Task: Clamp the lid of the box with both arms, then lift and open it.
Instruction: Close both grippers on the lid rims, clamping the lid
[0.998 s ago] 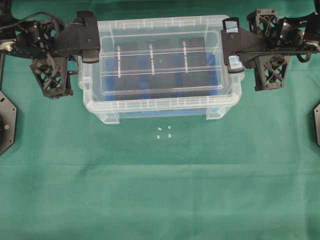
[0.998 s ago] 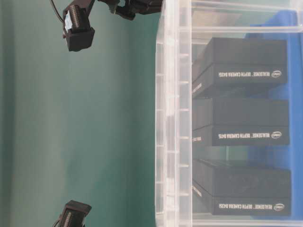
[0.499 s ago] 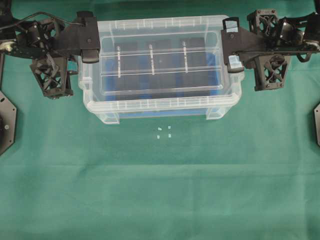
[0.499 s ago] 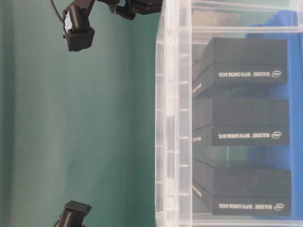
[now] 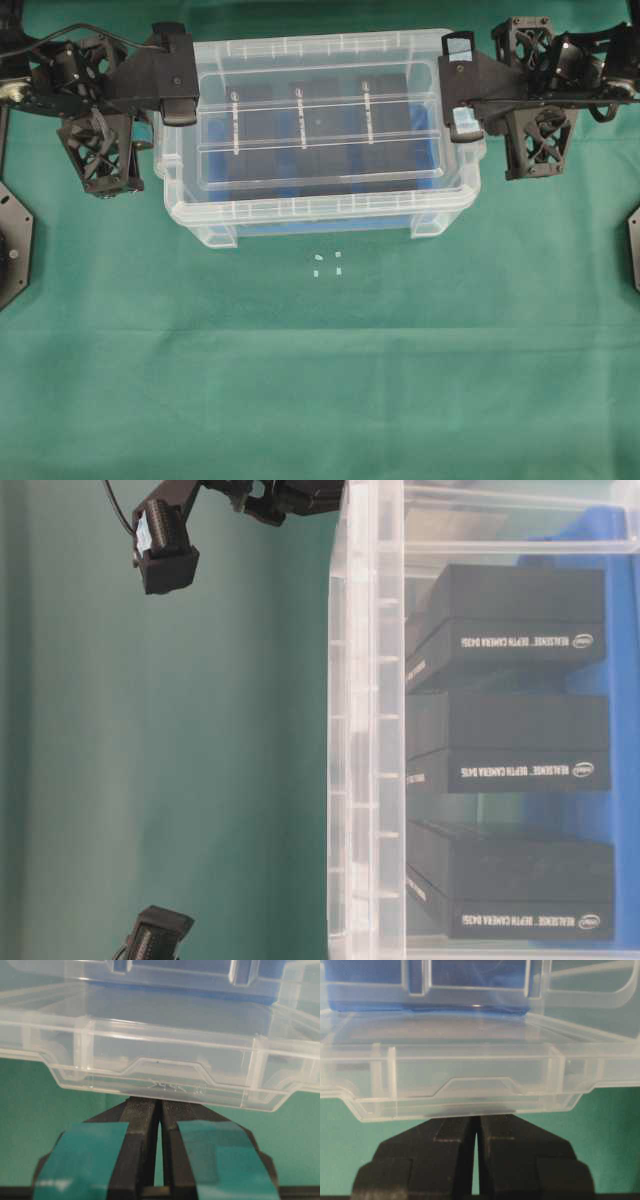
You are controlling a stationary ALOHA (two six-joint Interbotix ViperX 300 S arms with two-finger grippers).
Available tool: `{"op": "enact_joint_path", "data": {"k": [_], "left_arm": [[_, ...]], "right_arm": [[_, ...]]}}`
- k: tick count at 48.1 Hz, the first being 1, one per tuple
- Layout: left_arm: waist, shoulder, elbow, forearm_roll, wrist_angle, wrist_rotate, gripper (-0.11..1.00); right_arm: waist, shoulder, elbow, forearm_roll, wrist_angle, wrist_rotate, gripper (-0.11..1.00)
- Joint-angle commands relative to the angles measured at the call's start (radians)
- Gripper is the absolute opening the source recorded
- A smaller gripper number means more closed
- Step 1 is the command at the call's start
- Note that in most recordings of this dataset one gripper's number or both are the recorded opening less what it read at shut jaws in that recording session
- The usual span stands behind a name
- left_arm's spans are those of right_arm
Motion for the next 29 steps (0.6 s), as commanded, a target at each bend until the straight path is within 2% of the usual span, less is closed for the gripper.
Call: {"op": "enact_joint_path", "data": {"k": [1, 29], "left_arm": [[-0.006, -0.020, -0.046, -0.003, 0.002, -0.003, 0.01], [-0.012, -0.046, -0.126, -0.003, 0.086, -0.003, 0.01]], "right_arm": [[0.023, -0.015, -0.058, 0.014, -0.005, 0.005, 0.01], [0.034, -0.046, -0.143, 0.012, 0.089, 0.008, 0.01]]}}
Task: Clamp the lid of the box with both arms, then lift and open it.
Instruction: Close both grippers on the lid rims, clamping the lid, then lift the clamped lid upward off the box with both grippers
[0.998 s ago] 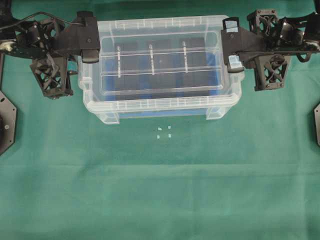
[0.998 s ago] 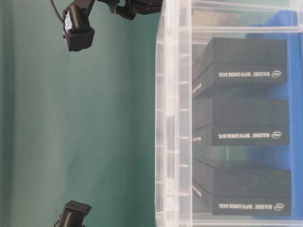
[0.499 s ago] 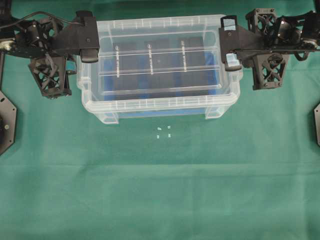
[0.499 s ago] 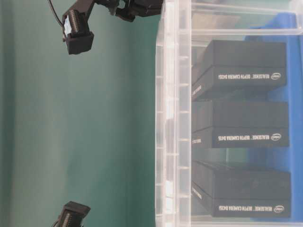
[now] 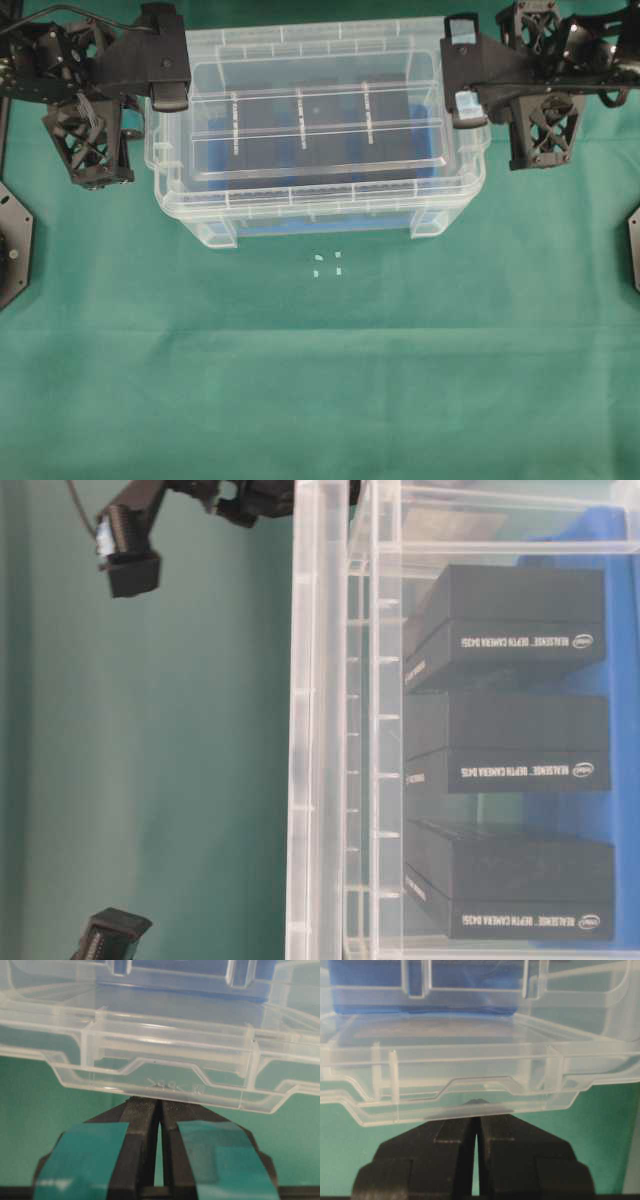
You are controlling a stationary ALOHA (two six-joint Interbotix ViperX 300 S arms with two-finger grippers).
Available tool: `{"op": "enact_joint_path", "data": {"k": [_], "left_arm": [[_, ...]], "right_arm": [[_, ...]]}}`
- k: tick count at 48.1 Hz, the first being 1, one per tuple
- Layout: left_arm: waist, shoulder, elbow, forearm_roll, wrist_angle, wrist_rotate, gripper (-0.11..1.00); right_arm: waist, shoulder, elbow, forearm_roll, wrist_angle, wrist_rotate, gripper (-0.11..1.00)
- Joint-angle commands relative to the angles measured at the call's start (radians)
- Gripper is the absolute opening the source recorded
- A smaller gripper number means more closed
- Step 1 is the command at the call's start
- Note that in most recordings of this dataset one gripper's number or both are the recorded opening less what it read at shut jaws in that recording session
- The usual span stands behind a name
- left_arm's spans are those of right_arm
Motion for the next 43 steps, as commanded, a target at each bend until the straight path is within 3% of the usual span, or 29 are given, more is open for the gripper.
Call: {"op": "enact_joint_path", "data": {"k": [1, 25, 43], "left_arm": [[-0.014, -0.011, -0.057, -0.005, -0.009, -0.003, 0.01], [-0.031, -0.011, -0.132, -0.002, 0.061, -0.005, 0.01], [-0.077, -0.023, -0.137, -0.002, 0.087, -0.025, 0.01]], "right_arm": [[0.035, -0.021, -0.067, 0.012, -0.002, 0.005, 0.01], [0.063, -0.034, -0.130, 0.012, 0.086, 0.011, 0.01], [0.086, -0.049, -0.130, 0.012, 0.110, 0.058, 0.01]]}}
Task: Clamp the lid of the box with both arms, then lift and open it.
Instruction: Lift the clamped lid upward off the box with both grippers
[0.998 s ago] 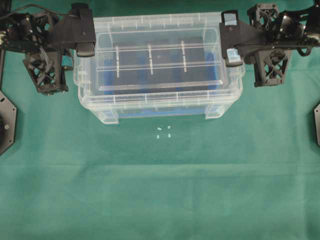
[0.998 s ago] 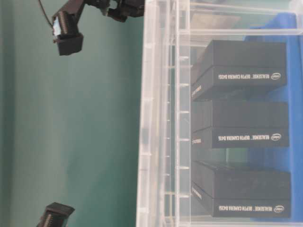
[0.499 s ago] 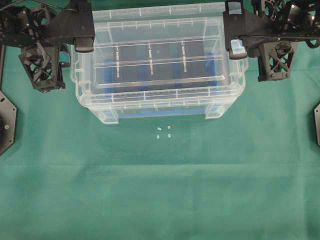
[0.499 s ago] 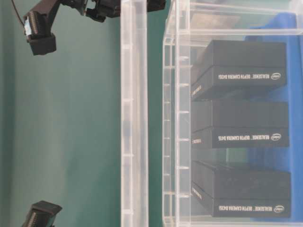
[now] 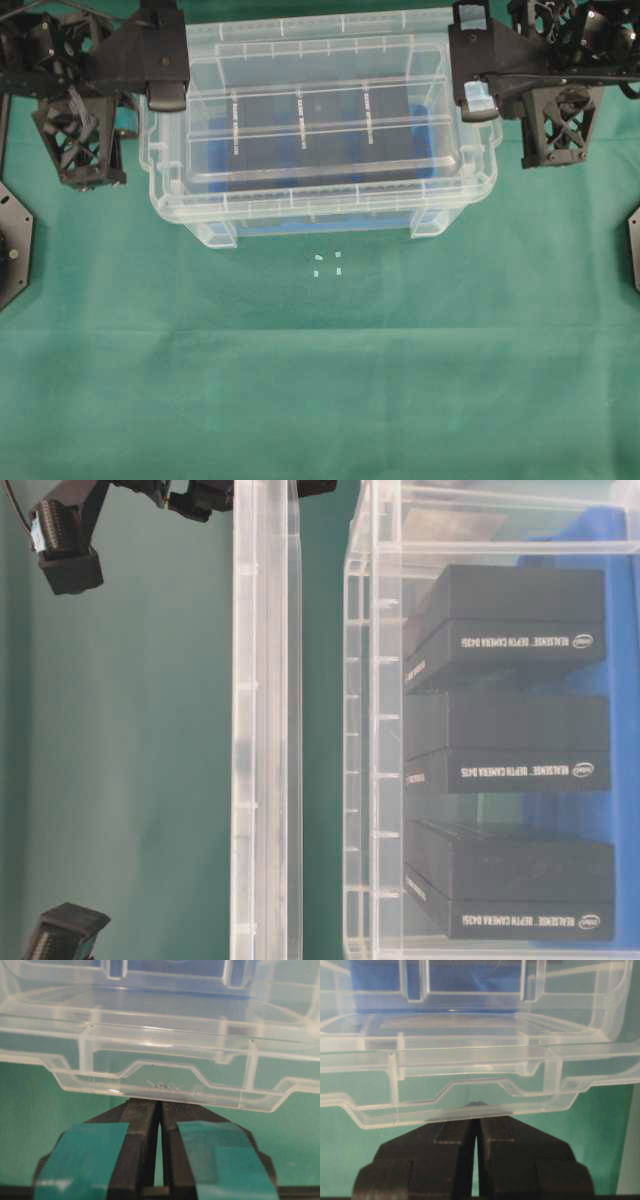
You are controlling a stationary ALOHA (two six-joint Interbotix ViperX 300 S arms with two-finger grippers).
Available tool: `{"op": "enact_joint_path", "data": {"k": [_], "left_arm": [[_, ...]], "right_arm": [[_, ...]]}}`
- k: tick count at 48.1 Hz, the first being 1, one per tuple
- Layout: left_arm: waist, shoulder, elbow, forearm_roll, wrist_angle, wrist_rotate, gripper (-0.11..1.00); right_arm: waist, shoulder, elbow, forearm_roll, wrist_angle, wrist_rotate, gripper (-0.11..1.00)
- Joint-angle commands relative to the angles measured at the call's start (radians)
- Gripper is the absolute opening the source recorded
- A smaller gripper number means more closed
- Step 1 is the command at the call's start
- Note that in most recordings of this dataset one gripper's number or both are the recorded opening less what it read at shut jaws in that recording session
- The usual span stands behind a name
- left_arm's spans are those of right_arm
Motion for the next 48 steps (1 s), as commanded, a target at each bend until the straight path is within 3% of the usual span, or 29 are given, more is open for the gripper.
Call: {"op": "enact_joint_path", "data": {"k": [1, 21, 48], "left_arm": [[-0.029, -0.015, -0.057, -0.003, -0.015, -0.015, 0.01], [-0.163, -0.026, -0.052, 0.000, 0.009, -0.118, 0.01], [-0.385, -0.017, -0.049, 0.009, 0.009, -0.311, 0.01]], "right_arm": [[0.051, -0.020, -0.058, 0.012, -0.015, 0.028, 0.01], [0.206, -0.025, -0.058, -0.005, 0.017, 0.156, 0.01], [0.439, -0.025, -0.058, -0.107, 0.066, 0.403, 0.01]]}}
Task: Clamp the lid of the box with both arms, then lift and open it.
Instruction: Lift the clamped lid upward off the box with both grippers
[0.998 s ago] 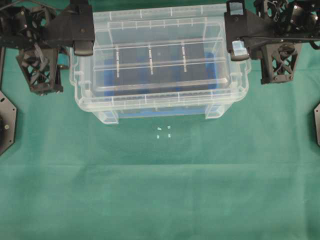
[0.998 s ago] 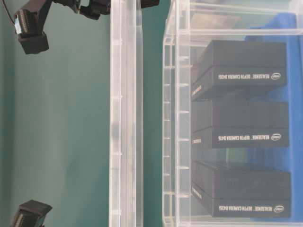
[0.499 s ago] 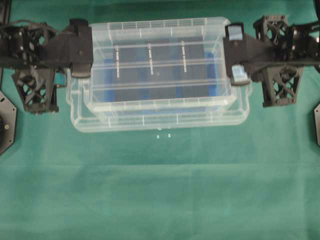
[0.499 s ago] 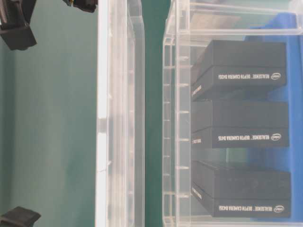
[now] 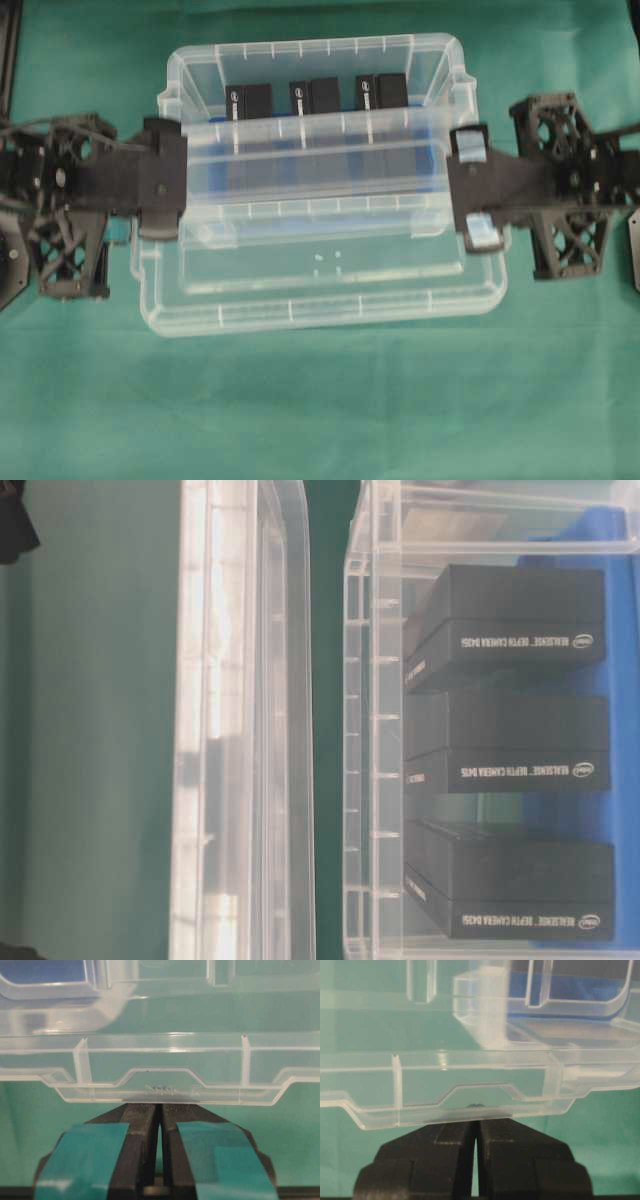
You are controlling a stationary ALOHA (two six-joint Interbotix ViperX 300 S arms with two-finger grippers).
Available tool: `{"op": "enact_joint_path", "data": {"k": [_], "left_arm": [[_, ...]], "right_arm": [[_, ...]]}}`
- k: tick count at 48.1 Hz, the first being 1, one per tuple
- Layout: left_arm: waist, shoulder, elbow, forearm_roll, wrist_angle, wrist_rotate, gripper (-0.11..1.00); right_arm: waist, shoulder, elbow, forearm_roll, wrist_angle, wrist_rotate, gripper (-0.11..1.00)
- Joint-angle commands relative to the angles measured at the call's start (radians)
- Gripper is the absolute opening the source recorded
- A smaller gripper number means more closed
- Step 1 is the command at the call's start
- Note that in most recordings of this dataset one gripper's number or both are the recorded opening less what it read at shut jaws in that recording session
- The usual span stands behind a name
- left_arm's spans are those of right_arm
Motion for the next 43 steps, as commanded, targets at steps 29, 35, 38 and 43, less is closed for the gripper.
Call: {"op": "enact_joint_path", "data": {"k": [29, 35, 38, 43], "left_arm": [[-0.204, 0.057, -0.091, 0.018, -0.023, -0.161, 0.01], [-0.224, 0.066, -0.098, 0.018, -0.025, -0.163, 0.01], [-0.227, 0.069, -0.101, 0.018, -0.025, -0.164, 0.01], [-0.232, 0.074, -0.106, 0.018, -0.025, -0.167, 0.01]], "right_arm": [[0.282, 0.051, -0.095, -0.109, 0.031, 0.276, 0.01], [0.307, 0.063, -0.103, -0.110, 0.032, 0.293, 0.01], [0.314, 0.066, -0.106, -0.112, 0.034, 0.299, 0.01], [0.324, 0.072, -0.110, -0.112, 0.034, 0.313, 0.01]]}}
